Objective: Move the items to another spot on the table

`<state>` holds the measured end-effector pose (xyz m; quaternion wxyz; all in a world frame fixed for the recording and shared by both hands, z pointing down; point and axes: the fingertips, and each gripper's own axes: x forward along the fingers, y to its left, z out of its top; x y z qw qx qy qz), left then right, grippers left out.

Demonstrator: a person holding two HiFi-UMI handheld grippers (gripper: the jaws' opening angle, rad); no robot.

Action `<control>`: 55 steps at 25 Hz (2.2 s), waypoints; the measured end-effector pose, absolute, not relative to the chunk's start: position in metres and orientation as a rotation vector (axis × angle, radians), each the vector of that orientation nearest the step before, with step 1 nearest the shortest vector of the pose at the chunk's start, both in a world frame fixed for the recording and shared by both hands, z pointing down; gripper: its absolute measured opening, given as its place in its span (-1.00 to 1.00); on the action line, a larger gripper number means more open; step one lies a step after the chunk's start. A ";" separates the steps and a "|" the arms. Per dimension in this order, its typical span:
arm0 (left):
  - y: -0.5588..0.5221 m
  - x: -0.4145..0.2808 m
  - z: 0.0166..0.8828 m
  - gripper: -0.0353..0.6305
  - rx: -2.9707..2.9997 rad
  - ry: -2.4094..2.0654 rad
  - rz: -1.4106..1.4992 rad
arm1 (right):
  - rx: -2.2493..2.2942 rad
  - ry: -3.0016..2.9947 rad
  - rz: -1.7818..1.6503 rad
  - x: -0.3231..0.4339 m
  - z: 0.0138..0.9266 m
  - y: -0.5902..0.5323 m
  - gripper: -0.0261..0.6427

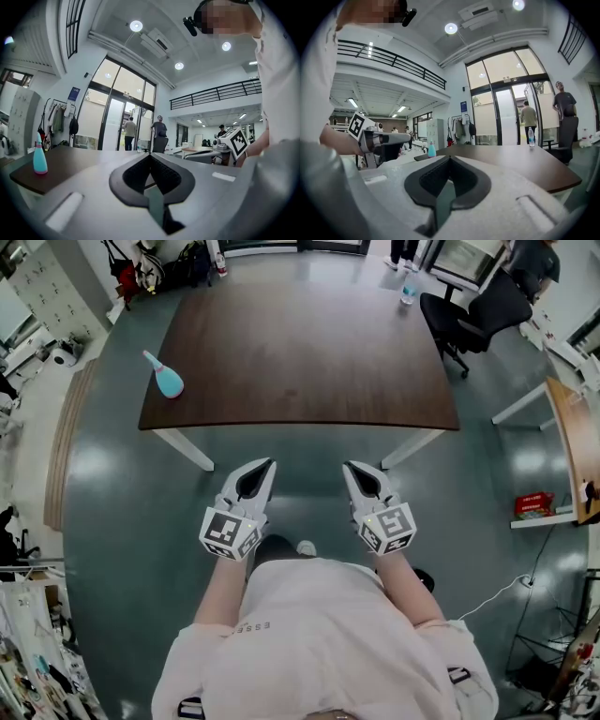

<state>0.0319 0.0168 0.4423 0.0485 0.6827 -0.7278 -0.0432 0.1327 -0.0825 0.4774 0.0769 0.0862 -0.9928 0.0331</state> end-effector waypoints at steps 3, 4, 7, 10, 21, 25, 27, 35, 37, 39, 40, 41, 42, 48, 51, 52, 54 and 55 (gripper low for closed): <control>0.016 0.033 0.444 -0.84 2.070 -2.222 -0.134 | 0.294 -2.969 0.112 0.137 0.480 -0.088 -0.95; 0.016 0.033 0.445 -0.84 2.064 -2.225 -0.135 | 0.300 -2.965 0.116 0.138 0.481 -0.090 -0.94; 0.014 0.032 0.447 -0.84 2.041 -2.235 -0.138 | 0.302 -2.960 0.126 0.140 0.483 -0.097 -0.94; 0.011 0.034 0.449 -0.84 2.010 -2.253 -0.132 | 0.287 -2.955 0.144 0.142 0.487 -0.105 -0.94; 0.067 -0.031 0.454 -0.84 1.735 -2.436 -0.172 | 0.088 -2.923 0.163 0.071 0.495 -0.086 -0.94; 0.091 -0.077 0.460 -0.84 1.659 -2.474 -0.194 | 0.049 -2.909 0.167 0.022 0.502 -0.076 -0.94; 0.104 -0.103 0.461 -0.85 1.634 -2.488 -0.203 | 0.033 -2.904 0.166 -0.005 0.503 -0.066 -0.94; 0.148 -0.239 0.453 -0.84 1.619 -2.507 -0.220 | -0.015 -2.920 0.162 -0.143 0.493 -0.025 -0.94; 0.157 -0.274 0.449 -0.84 1.651 -2.493 -0.218 | -0.011 -2.936 0.137 -0.180 0.485 -0.015 -0.94; 0.161 -0.307 0.443 -0.84 1.678 -2.484 -0.215 | -0.001 -2.949 0.111 -0.214 0.478 -0.009 -0.94; 0.164 -0.323 0.441 -0.84 1.689 -2.480 -0.214 | 0.004 -2.954 0.105 -0.230 0.476 -0.005 -0.94; 0.167 -0.337 0.439 -0.84 1.699 -2.475 -0.211 | 0.009 -2.958 0.101 -0.245 0.474 -0.002 -0.94; 0.170 -0.350 0.438 -0.84 1.707 -2.470 -0.209 | 0.011 -2.959 0.095 -0.259 0.472 0.003 -0.94; 0.184 -0.409 0.440 -0.84 1.723 -2.421 -0.213 | -0.026 -2.952 0.058 -0.328 0.462 0.027 -0.94; 0.185 -0.425 0.448 -0.84 1.706 -2.412 -0.241 | -0.040 -2.954 0.041 -0.354 0.461 0.029 -0.94; 0.185 -0.430 0.450 -0.84 1.694 -2.413 -0.246 | -0.047 -2.951 0.042 -0.362 0.462 0.029 -0.94; 0.184 -0.439 0.453 -0.84 1.669 -2.412 -0.253 | -0.056 -2.937 0.066 -0.378 0.469 0.025 -0.78; 0.183 -0.443 0.455 -0.84 1.659 -2.408 -0.255 | -0.056 -2.929 0.080 -0.386 0.473 0.022 -0.67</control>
